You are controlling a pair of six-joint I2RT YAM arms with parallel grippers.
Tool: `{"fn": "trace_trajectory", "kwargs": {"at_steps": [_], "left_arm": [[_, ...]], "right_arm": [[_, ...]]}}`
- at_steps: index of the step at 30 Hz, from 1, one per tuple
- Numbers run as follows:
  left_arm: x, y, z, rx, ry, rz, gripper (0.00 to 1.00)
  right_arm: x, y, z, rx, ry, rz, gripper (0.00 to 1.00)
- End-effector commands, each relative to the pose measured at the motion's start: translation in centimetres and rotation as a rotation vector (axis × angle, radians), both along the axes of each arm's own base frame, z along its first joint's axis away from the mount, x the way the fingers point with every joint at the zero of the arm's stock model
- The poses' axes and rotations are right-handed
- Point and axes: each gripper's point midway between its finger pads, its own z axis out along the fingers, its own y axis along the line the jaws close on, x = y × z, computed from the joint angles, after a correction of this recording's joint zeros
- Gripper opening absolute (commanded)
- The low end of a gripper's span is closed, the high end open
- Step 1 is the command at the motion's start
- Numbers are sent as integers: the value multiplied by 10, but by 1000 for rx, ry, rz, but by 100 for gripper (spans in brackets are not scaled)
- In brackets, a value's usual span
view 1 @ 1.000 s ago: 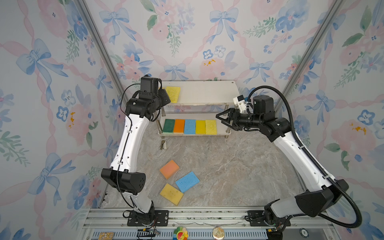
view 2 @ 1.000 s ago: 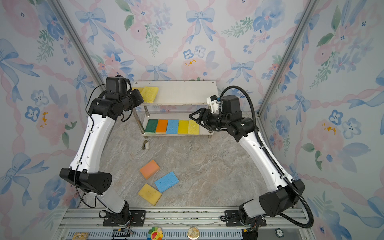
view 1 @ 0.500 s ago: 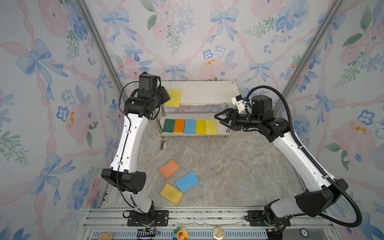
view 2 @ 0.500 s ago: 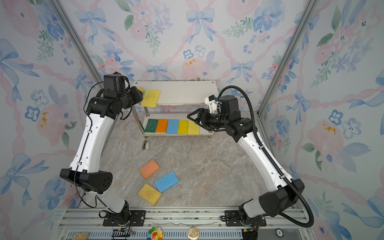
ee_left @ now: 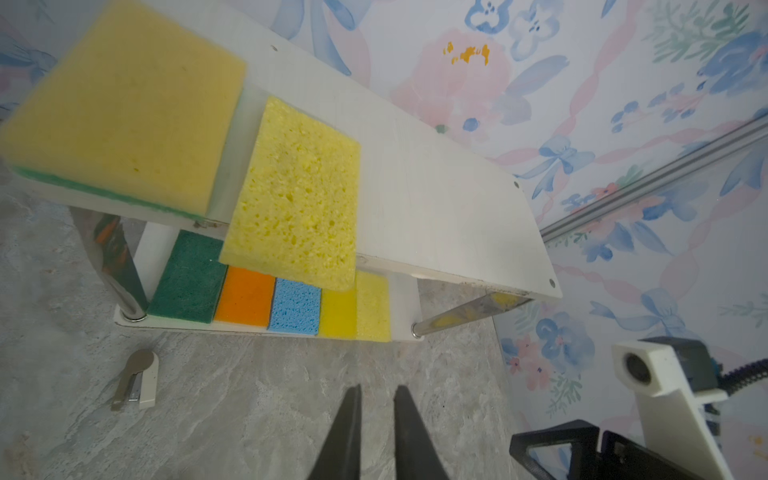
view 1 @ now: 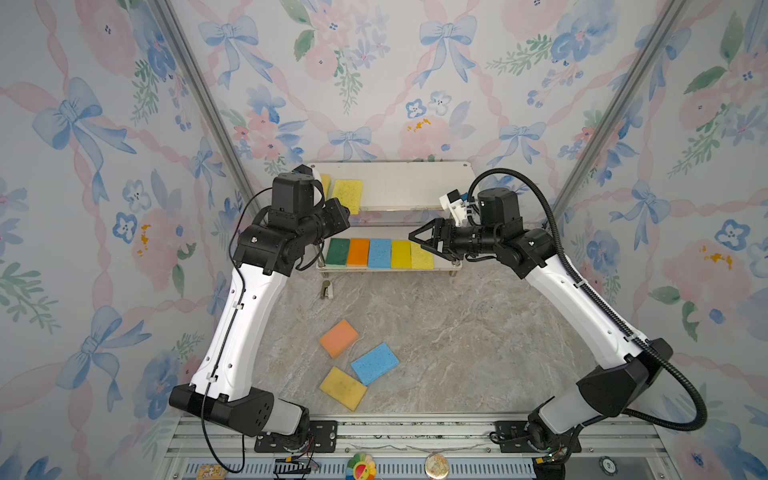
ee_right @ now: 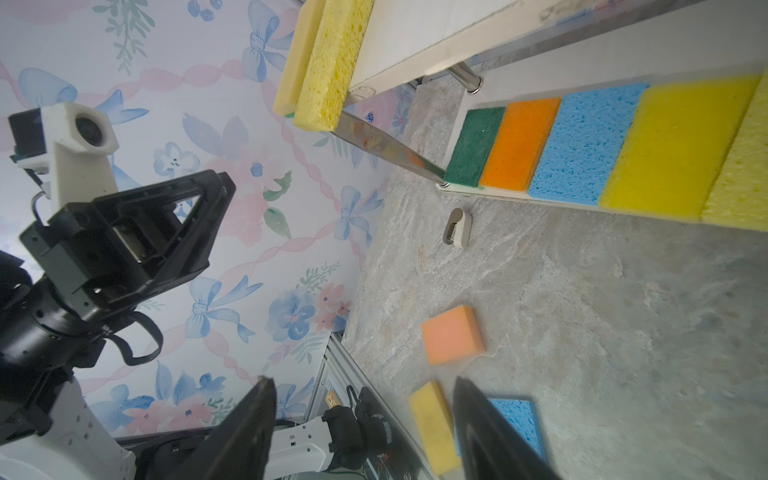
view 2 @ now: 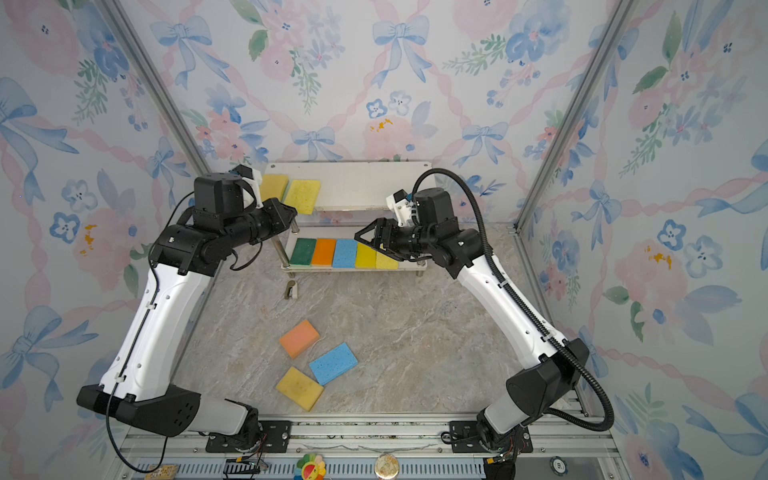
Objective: Place and organize the cleaning sponges onto the shelf
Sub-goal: 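Push the yellow sponge beside the scrub sponge with the left gripper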
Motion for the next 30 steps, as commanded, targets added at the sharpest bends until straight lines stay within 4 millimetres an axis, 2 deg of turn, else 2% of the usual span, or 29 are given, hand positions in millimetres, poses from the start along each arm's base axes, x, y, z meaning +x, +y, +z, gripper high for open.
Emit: {"fn": "trace_trajectory", "kwargs": {"at_steps": [1,9,16,25,30], "left_arm": [[16,-11,-24,-23,50,-55,0],[51,-10,-40,-51,102,-67,0],[66,-3,-40,-54,98,-51,0],[79,-3,-38,-60,92,-44,0],[83,6,-39,-59,93,-20,0]], "right_arm": [[2,-3,10,10,-31,-6,70],[-2,-26,9,2,-36,-61,70],[-2,-43,9,2,-39,-104,70],[4,-42,9,6,-38,-104,70],[7,-40,8,6,-35,-102,70]]}}
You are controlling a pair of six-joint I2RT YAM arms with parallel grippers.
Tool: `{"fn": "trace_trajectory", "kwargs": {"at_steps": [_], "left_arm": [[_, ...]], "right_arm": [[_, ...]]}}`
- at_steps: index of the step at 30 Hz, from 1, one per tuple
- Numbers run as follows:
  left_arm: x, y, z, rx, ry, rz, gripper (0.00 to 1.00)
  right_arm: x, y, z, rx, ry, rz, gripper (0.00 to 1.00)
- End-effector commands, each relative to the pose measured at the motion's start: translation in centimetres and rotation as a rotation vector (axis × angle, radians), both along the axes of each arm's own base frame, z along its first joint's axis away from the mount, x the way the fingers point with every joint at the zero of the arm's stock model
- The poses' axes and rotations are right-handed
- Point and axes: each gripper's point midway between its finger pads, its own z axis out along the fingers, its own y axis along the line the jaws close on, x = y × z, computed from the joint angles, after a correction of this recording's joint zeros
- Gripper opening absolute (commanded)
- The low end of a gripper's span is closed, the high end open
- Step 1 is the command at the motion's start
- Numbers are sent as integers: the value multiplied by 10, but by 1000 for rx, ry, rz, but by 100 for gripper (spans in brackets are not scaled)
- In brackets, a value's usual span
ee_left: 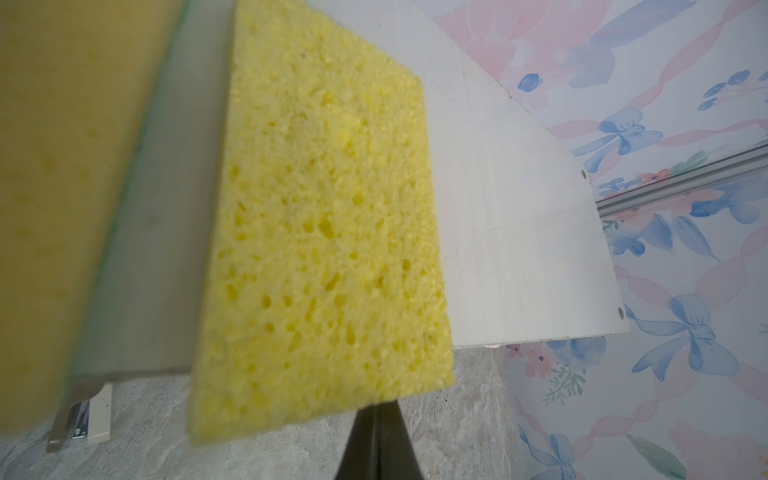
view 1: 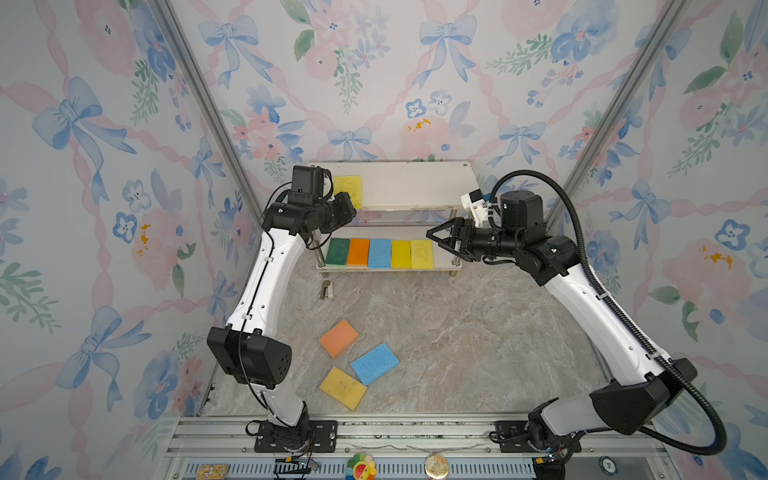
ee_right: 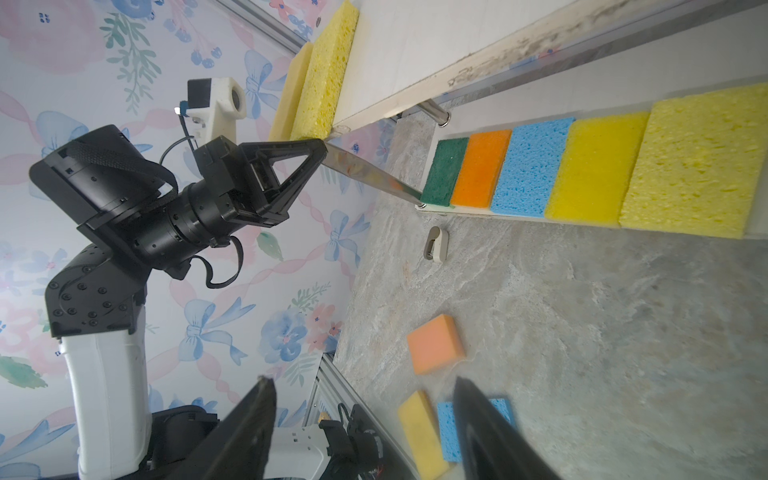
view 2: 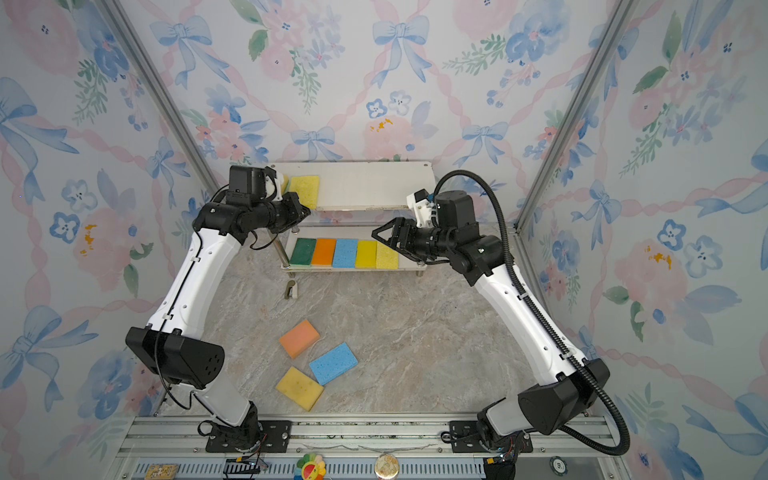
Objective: Place and organize the cleaning sponges onto the shelf
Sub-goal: 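Push the yellow sponge beside the scrub sponge with the left gripper, then lower the right gripper to the blue sponge while the left gripper withdraws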
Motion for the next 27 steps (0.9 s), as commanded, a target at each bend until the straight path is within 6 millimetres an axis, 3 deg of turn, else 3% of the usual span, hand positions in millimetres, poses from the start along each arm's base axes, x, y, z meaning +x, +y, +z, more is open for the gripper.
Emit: {"fn": "trace_trajectory", "kwargs": {"at_steps": [1,10,15,18,21,24,26,27], "left_arm": [[7,5,8,-5,-26,5,0],[12,7,6,-10,-23,4,0],[5,5,6,-12,-18,-6,0],[-12,4,7,-11,-17,-19,0],[-42,-2,-1,5,-2,-41,0],[-76,-2,-23,52,31,-45,0],[-100,8,-46,82,64,-18,1],[-109,14,-60,102,87,-3,10]], "right_arm": [[7,0,0,5,-7,-4,70],[11,3,-2,6,-3,-1,70],[13,4,-6,1,5,4,70],[14,3,-10,-11,11,4,70],[13,1,-20,-27,29,5,70],[8,0,-40,-43,75,16,71],[2,0,-59,-65,111,26,71],[-1,0,-69,-78,133,32,71]]}}
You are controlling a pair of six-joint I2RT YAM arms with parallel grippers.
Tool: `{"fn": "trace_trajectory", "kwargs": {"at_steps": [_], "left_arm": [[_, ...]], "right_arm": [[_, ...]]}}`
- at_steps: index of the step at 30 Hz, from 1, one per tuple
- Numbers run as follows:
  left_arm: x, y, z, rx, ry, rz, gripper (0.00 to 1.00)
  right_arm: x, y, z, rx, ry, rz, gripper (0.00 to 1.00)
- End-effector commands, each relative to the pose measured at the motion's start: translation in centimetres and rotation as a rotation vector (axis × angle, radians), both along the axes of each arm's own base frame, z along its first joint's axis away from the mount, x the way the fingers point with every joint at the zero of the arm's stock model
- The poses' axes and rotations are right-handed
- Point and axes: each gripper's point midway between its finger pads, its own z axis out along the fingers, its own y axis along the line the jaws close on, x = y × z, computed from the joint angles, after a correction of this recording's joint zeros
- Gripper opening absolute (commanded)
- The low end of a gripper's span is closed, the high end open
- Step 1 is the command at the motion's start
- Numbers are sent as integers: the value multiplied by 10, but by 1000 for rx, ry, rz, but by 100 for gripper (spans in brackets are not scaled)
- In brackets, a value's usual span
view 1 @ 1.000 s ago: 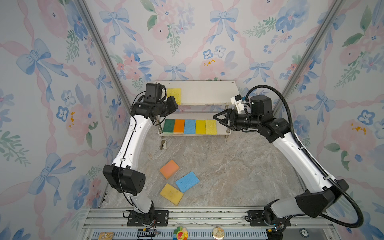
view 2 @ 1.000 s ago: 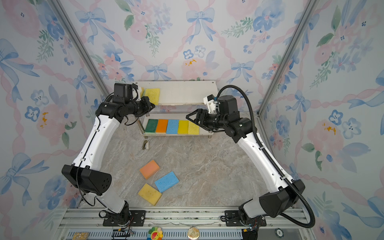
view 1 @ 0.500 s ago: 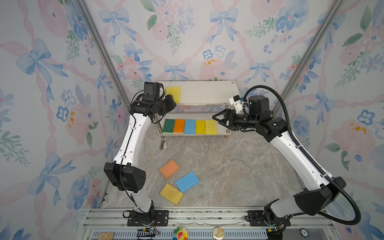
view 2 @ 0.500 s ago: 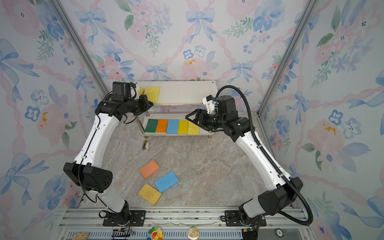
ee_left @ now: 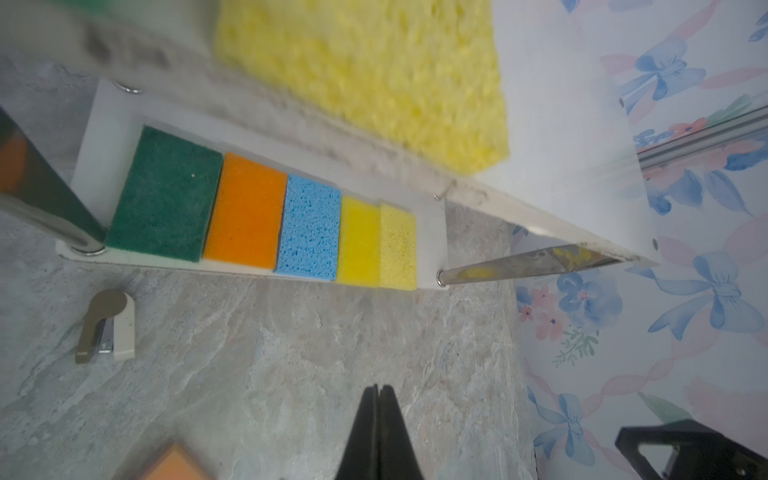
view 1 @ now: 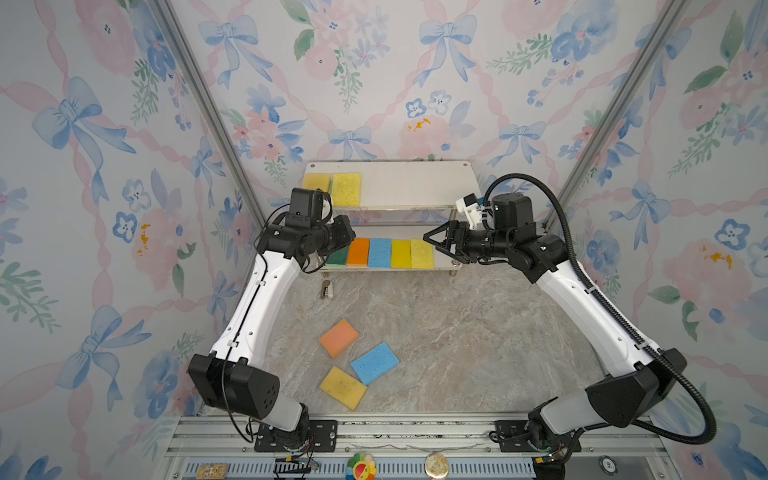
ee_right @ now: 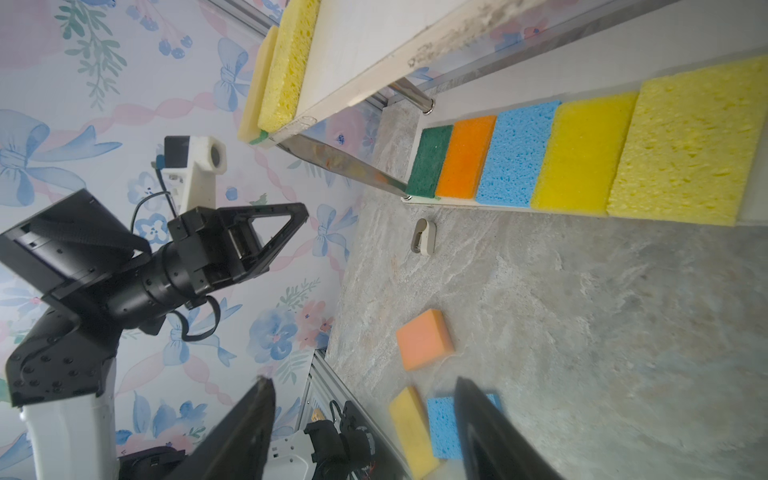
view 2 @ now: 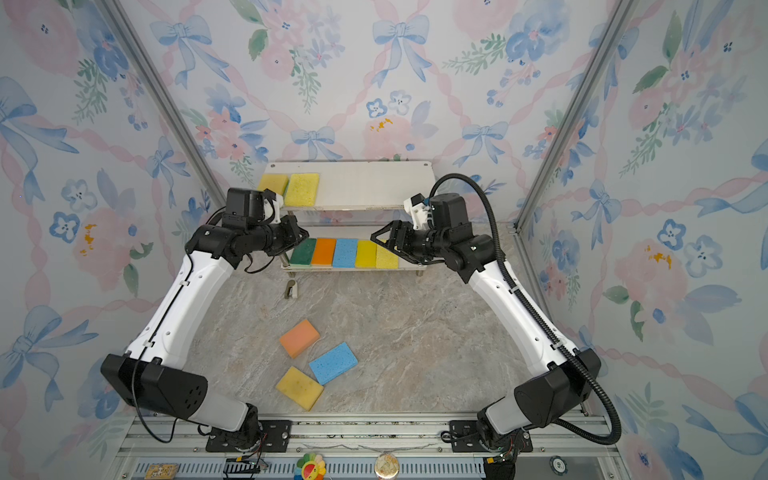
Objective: Place and organize the cleaning sponges onto the shelf
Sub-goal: 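Lower the right gripper to the blue sponge while the left gripper withdraws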
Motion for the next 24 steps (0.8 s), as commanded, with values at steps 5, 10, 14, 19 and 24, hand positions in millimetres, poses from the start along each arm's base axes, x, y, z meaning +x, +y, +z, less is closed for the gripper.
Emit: {"fn": "trace_trajectory", "kwargs": {"at_steps": [5,10,14,19,24], "left_arm": [[-65,39,-112,65,175,103,34],[-85,40,-168,-10,282,121,47],[-88,44,-172,-28,287,133,57],[-93,45,-181,-27,309,129,60],[-95,47,-184,-23,313,133,60]], "right_arm": [[-36,10,-96,-81,248,93,72],[-76,42,-150,-180,391,264,75],[-110,66,-188,-240,515,418,77],[-156,84,-214,-295,608,609,79],[-190,89,-240,-341,720,672,80]]}}
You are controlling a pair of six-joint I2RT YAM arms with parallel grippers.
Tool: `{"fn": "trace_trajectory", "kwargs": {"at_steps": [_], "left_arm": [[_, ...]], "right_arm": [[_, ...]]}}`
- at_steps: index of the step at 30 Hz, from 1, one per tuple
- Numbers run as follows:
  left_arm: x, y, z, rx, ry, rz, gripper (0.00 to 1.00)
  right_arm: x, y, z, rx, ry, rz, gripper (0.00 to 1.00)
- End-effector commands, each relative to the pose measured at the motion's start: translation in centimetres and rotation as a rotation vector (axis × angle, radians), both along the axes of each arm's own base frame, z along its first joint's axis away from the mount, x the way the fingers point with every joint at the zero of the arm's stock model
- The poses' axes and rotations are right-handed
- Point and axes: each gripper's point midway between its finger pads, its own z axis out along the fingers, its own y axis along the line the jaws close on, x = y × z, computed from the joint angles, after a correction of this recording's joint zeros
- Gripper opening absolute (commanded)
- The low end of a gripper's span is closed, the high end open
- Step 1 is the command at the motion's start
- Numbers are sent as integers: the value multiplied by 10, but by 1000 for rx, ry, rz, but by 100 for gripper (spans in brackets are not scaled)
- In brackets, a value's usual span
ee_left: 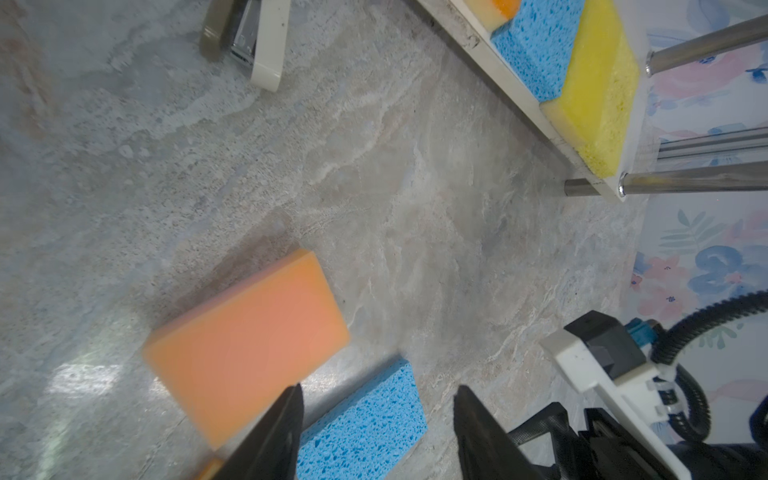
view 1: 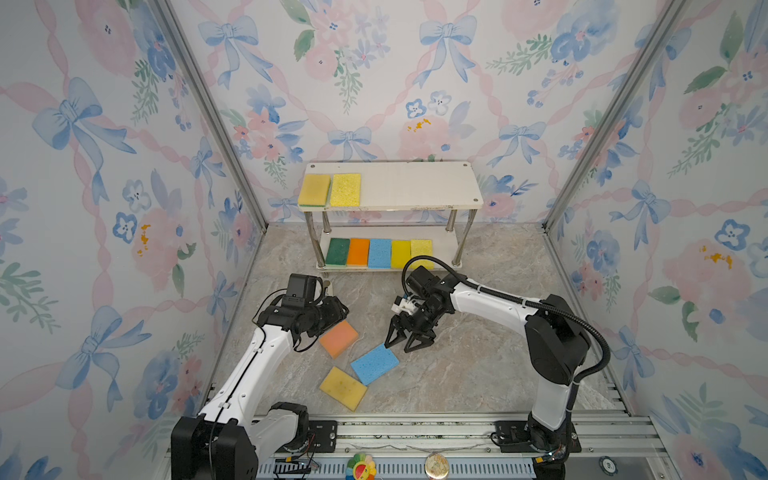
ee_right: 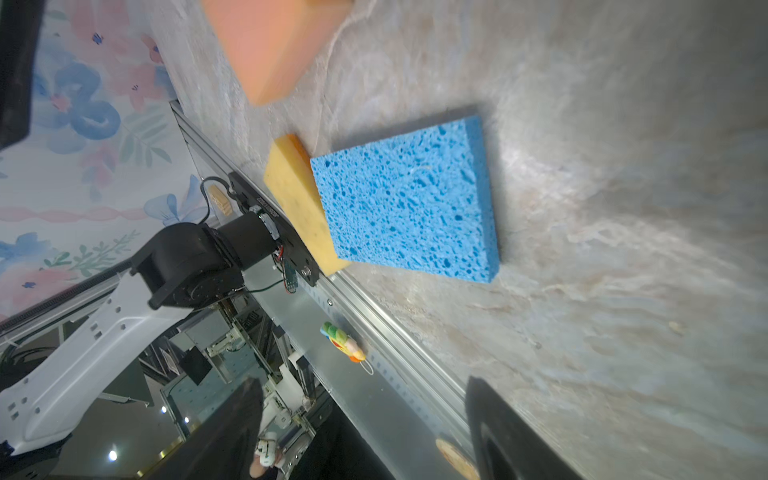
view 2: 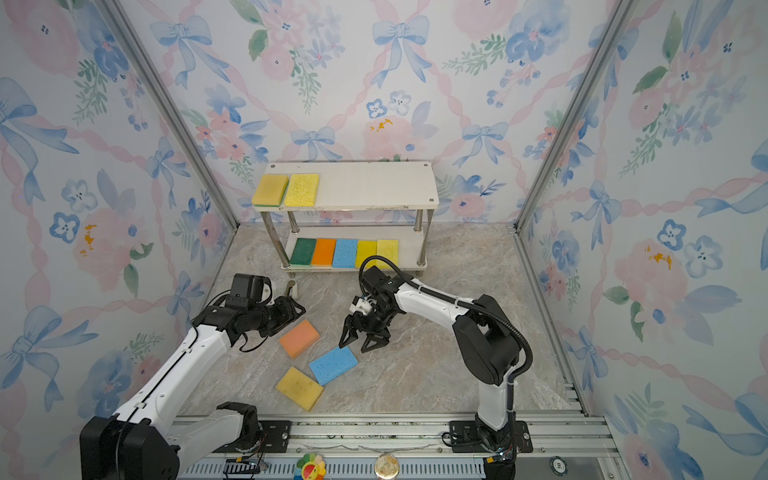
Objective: Place and organize the cleaning sponges onto the shelf
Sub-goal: 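Lower the right gripper to the blue sponge while the left gripper withdraws, then grasp the blue cellulose sponge with the right gripper and lift it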
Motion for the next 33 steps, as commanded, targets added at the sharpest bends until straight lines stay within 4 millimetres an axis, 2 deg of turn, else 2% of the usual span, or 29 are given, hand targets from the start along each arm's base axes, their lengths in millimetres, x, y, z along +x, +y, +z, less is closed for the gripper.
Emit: {"fn": "trace_trajectory", "kwargs": {"at_steps": [1,4,7,11,13,20,24,29,31,33], "left_arm": [[-3,0,0,-12,-7,-7,60],[-4,0,-3,-10,-2,-6,60],[-4,0,-3,-11,-2,-10,60],[-5,-1,-4,-17,2,-16,60],[-6,-1,-3,-17,-2,-14,60],[-7,0,1,-26,-18,-17,60],[-9,2,2,-26,-29,-14,59],[-11,5,0,-32,-26,-8,59],[-10,6,2,-29,-33,-2,59],[-9,8,3,-29,-36,5,59]], "right_arm": [[-30,3,-7,-9,98,66,80],[-50,6,-21,-33,153,103,81],[-59,13,-34,-46,182,114,81],[-57,18,-48,-59,215,105,81],[-46,18,-52,-75,194,87,81],[13,13,-83,-163,118,-119,81],[45,21,-91,-155,71,-256,81],[85,20,-85,-119,39,-413,81],[92,8,-79,-150,-10,-421,81],[84,4,-68,-160,-20,-367,81]]}}
